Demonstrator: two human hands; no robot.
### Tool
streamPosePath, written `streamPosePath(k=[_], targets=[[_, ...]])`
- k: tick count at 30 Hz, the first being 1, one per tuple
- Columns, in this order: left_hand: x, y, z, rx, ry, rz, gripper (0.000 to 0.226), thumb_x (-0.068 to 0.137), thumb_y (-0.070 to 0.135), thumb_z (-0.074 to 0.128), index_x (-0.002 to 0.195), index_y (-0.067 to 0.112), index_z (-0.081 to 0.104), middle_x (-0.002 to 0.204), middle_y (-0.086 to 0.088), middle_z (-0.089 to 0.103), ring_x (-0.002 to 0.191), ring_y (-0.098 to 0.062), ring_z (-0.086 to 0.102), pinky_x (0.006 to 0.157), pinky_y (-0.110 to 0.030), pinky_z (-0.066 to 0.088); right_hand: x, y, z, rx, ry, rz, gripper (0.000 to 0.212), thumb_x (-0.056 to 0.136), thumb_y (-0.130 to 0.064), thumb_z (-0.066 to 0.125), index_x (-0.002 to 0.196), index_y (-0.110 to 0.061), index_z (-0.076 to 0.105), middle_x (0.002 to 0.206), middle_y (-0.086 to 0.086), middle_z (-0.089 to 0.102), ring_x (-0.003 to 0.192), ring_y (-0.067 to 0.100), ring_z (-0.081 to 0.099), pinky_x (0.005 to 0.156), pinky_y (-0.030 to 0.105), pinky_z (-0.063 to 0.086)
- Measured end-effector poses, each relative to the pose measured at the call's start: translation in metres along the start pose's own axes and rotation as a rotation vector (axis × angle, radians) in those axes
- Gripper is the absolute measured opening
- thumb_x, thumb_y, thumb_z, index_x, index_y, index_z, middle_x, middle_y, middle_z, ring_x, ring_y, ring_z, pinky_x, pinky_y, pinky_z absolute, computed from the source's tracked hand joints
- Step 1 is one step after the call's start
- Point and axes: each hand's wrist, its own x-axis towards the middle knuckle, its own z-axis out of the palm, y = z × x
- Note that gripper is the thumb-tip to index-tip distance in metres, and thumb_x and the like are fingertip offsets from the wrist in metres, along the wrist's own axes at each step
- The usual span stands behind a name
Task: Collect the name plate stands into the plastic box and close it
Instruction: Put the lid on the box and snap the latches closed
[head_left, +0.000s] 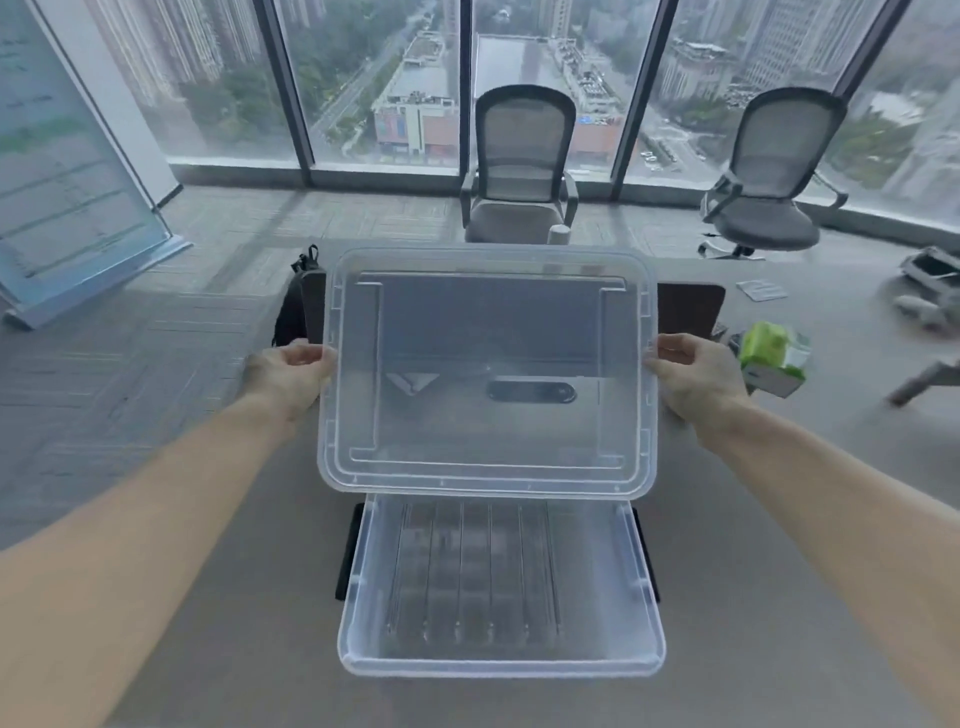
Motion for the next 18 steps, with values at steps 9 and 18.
streamPosePath(k=[9,18], targets=[[-0.023,0.007,0.011,-0.180,-0.131,0.112,0.006,0.096,0.009,0.067,0.101,0.008,0.069,0.086,-0.009,0.069,0.063,-0.015,0.071,0.063,-0.022,0.061,-0.006,-0.004,-0.011,0.461,0.009,0.254,0.034,0.104,-0.009,0.041,0.079,-0.010,0.065,0.083,0.013,0.068,0.064,0.022,0.070,0.056,0.022,0.060],[-0.031,-0.006,-0.008,-0.304,-0.444,-0.126,0.018,0.095,0.006,0.057,0.101,-0.007,0.069,0.106,-0.023,0.069,0.080,-0.025,0.073,0.074,-0.034,0.062,-0.017,0.034,-0.042,0.526,-0.158,0.369,0.018,0.093,-0.017,0.072,0.095,0.000,0.071,0.077,0.011,0.072,0.064,0.023,0.070,0.055,0.027,0.061]])
